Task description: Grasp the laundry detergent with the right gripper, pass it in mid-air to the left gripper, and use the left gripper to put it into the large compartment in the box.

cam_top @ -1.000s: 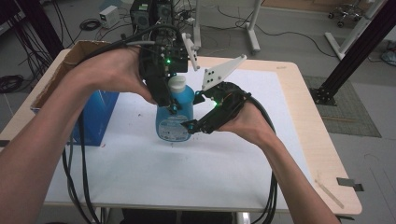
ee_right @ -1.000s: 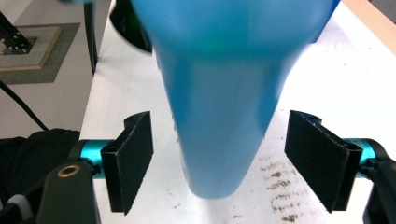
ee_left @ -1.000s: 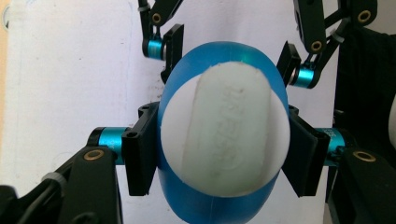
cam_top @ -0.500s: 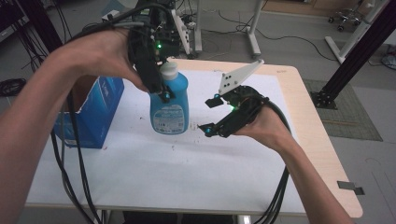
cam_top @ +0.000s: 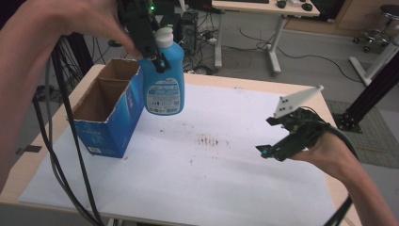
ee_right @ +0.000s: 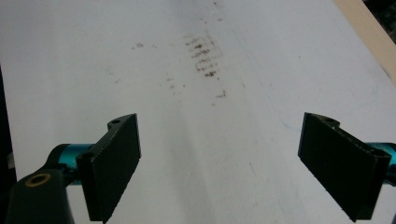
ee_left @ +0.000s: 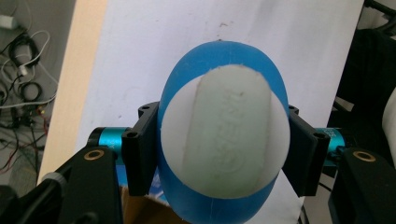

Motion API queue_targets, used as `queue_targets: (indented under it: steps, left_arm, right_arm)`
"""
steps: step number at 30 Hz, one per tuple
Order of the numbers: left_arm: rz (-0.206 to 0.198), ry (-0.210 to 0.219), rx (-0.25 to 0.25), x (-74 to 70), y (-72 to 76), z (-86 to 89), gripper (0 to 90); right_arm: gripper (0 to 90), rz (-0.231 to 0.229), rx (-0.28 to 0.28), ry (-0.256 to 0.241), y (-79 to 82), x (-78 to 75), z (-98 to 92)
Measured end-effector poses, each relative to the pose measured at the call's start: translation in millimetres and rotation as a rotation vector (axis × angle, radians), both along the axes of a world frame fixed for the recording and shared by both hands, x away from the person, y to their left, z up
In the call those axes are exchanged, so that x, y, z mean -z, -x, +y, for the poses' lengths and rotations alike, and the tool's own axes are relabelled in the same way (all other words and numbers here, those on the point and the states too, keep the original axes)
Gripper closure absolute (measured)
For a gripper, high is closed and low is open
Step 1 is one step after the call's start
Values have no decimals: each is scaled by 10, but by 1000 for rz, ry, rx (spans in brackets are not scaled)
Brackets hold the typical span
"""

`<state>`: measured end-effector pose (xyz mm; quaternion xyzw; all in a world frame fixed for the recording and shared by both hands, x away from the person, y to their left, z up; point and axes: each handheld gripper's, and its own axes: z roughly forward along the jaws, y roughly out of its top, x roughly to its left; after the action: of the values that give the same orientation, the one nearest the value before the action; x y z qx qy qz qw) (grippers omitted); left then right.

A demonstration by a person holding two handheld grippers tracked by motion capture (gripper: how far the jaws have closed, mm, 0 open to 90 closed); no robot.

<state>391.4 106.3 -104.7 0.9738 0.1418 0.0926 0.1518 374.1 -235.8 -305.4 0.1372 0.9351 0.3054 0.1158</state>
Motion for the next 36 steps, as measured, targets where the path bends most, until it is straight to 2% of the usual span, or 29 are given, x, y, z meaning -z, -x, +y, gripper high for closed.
queue_targets:
  steps: [2,5,7,9,18,27,31,36]
  left_arm:
    - [-1,-5,-20,-82,-6,77,377]
    - [1,6,-47,-182,-25,212,377]
    - [2,4,-42,-211,-38,282,376]
    - [2,7,-57,-231,-55,361,377]
    - [-27,21,-160,-337,-27,754,377]
    - [-29,-9,-238,-292,3,1065,377]
    - [-21,-10,-277,-247,18,1206,377]
    - [-17,-9,-301,-156,19,1328,377]
  right_arm:
    - [126,-2,17,15,4,-10,-58]
    - [126,-9,43,6,11,-18,-130]
    - [127,-10,56,2,13,-16,-161]
    - [127,-6,62,6,10,-5,-180]
    - [127,1,89,32,-20,51,-248]
    - [127,2,100,41,-39,75,-246]
    - [127,0,110,56,-46,97,-239]
    - [127,-3,103,59,-43,109,-230]
